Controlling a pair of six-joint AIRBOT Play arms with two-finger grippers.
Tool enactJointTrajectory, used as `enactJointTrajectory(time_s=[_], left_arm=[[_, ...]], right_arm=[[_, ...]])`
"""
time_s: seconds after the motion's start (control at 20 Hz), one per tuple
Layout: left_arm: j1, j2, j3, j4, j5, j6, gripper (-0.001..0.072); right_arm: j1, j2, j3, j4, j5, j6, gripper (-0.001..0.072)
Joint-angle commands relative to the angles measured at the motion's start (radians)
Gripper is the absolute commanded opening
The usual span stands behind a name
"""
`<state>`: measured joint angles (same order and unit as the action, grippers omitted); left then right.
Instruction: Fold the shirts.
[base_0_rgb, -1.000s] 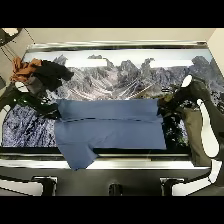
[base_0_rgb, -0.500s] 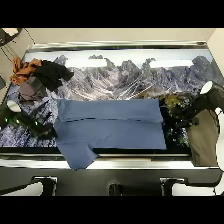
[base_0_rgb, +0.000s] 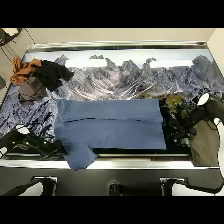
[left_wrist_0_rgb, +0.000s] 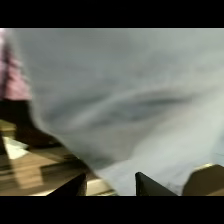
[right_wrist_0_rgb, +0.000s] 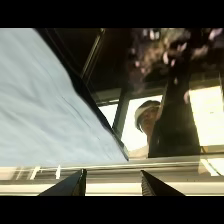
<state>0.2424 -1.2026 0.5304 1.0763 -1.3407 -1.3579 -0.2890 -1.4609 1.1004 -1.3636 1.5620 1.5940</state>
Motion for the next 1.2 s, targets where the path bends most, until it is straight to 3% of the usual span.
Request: enactJointTrajectory(time_s=[0.0, 0.05, 0.15, 0.45, 0.55, 0.65, 0.95, 1.15], left_arm=[[-0.018, 0.006, -0.041, -0.015, 0.103, -0.021, 0.0242], [-0.018, 0.006, -0.041, -0.015, 0.124, -0.031, 0.0170], [-0.018, 0.006, -0.041, -0.015, 0.138, -0.036, 0.0031], [-0.018, 0.025, -0.041, -0.015, 0.137, -0.028, 0.0030], [-0.018, 0.036, -0.040, -0.015, 0.138, -0.022, 0.0031], [-0.018, 0.036, -0.022, -0.014, 0.129, 0.006, 0.0030], [-0.019, 0.093, 0.201, -0.015, 0.094, 0.032, 0.0024], [-0.047, 0.072, 0.455, -0.011, 0.175, -0.032, 0.0023]], right_arm=[[0.000, 0.065, -0.129, 0.016, -0.056, -0.018, 0.0463], [0.000, 0.082, -0.167, 0.034, -0.074, -0.020, 0.0506], [0.000, 0.092, -0.229, 0.092, -0.114, -0.050, 0.0509], [0.000, 0.087, -0.341, 0.182, -0.290, -0.050, 0.0471], [0.000, 0.087, -0.346, 0.182, -0.311, -0.045, 0.0309], [0.000, 0.087, -0.345, 0.182, -0.315, -0.040, 0.0052], [0.000, 0.134, -0.250, 0.187, -0.282, -0.082, 0.0044], [0.053, 0.116, -0.051, 0.196, -0.317, -0.034, 0.0043]])
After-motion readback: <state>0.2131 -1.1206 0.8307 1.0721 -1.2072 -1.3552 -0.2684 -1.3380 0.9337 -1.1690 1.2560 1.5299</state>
